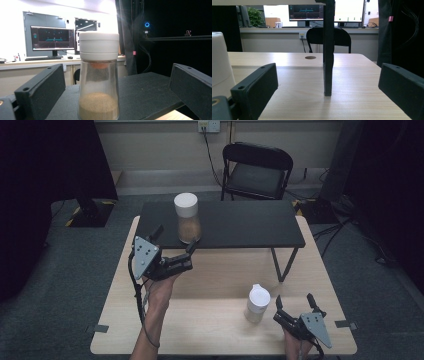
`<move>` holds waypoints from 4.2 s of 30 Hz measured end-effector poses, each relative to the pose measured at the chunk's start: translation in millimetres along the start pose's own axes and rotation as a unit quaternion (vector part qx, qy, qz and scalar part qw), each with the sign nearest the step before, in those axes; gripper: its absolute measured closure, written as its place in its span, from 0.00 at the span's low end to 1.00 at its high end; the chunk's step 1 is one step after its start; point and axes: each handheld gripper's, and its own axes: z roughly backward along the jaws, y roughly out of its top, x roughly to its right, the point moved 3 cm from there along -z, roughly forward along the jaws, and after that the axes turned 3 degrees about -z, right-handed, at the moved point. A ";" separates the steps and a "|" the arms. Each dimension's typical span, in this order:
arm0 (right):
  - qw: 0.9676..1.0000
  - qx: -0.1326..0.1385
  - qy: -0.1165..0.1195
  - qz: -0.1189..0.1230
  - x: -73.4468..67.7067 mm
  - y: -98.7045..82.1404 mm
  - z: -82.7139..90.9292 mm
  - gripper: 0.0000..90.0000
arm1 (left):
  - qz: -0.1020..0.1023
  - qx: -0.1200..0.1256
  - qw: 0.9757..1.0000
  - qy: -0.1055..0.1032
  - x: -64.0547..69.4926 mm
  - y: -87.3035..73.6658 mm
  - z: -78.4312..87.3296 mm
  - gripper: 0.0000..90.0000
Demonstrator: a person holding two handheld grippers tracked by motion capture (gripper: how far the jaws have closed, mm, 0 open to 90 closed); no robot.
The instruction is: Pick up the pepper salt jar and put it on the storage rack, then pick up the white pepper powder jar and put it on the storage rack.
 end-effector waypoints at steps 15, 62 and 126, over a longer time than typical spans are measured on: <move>1.000 0.000 0.000 0.000 0.0 0.0 0.0 0.01 | 0.006 -0.003 1.000 0.021 6.2 -23.5 24.4 0.00; 1.000 0.000 -0.005 0.000 -1.5 0.0 0.0 0.01 | -0.003 -0.083 0.993 0.084 24.9 -131.9 91.0 0.00; 0.997 0.076 0.028 -0.013 -19.4 43.1 23.6 0.01 | -0.018 -0.087 0.989 0.115 33.5 -161.6 101.7 0.02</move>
